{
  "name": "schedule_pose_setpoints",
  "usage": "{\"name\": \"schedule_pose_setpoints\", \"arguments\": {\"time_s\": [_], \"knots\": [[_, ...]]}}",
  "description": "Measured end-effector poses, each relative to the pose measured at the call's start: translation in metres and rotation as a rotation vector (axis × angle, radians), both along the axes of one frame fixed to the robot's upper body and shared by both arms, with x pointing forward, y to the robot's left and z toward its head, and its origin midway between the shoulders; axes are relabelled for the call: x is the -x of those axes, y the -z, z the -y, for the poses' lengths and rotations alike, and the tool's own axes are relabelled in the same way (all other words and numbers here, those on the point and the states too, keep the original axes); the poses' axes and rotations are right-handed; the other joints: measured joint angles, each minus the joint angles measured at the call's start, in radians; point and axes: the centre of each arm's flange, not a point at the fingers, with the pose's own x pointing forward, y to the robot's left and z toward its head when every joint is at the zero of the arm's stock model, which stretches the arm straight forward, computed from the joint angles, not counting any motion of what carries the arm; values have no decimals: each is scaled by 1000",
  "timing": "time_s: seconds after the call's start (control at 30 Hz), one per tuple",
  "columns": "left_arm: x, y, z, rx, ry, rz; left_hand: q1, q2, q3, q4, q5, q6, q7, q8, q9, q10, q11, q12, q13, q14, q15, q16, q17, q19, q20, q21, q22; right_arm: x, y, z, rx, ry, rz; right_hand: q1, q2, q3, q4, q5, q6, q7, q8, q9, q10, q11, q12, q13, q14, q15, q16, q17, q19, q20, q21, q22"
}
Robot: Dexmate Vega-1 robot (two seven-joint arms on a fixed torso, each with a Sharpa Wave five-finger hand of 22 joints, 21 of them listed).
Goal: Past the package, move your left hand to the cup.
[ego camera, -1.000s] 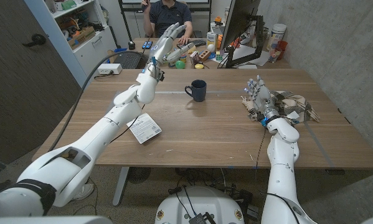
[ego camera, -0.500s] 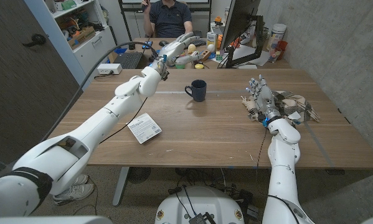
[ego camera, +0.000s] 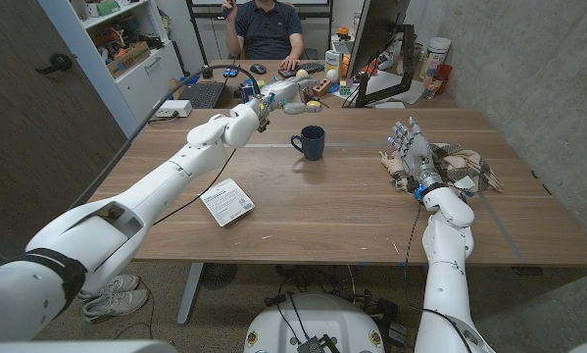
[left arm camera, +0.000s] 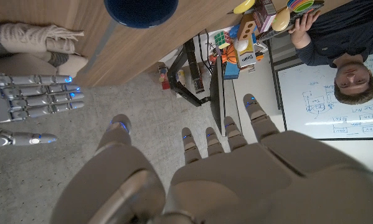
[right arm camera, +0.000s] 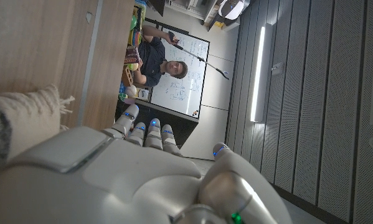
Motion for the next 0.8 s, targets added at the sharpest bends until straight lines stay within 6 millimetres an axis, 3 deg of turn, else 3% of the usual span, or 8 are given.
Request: {"name": "schedule_pose_setpoints", "arguments": {"time_s": [0.17, 0.33, 0.8], "knots": [[-6, 6, 3, -36, -16, -38, 10, 0, 3, -3, 1, 3, 0, 3, 4, 2, -1, 0, 0, 7, 5, 1, 0, 9, 1, 0, 0, 1, 1, 0, 0, -1, 1, 0, 0, 0, 0, 0, 4, -4, 0, 0, 6, -5, 0, 0, 0, 0, 0, 0, -4, 4, 0, 0], [-12, 12, 7, -72, -24, -68, 61, -8, 7, -15, 6, 39, 0, 15, 5, 35, -10, 5, 0, 28, -16, 1, -3, 43, -1, 8, -5, 1, 2, 0, 1, -1, 4, 0, 0, 0, 0, 0, 5, -5, 0, 0, 5, -6, 0, 0, 4, 4, 0, 0, -4, 4, -8, 0], [-23, 26, 21, -162, -24, -97, 113, -11, 14, -22, 13, 65, 1, 22, 5, 43, -18, 5, 0, 36, -31, 1, -3, 57, -29, 8, -5, 4, 3, 1, -4, -2, 14, 0, 0, 0, 0, 0, 5, -5, 0, 0, 5, -6, 0, 0, 5, 5, 0, 0, -4, 4, -8, 0]]}}
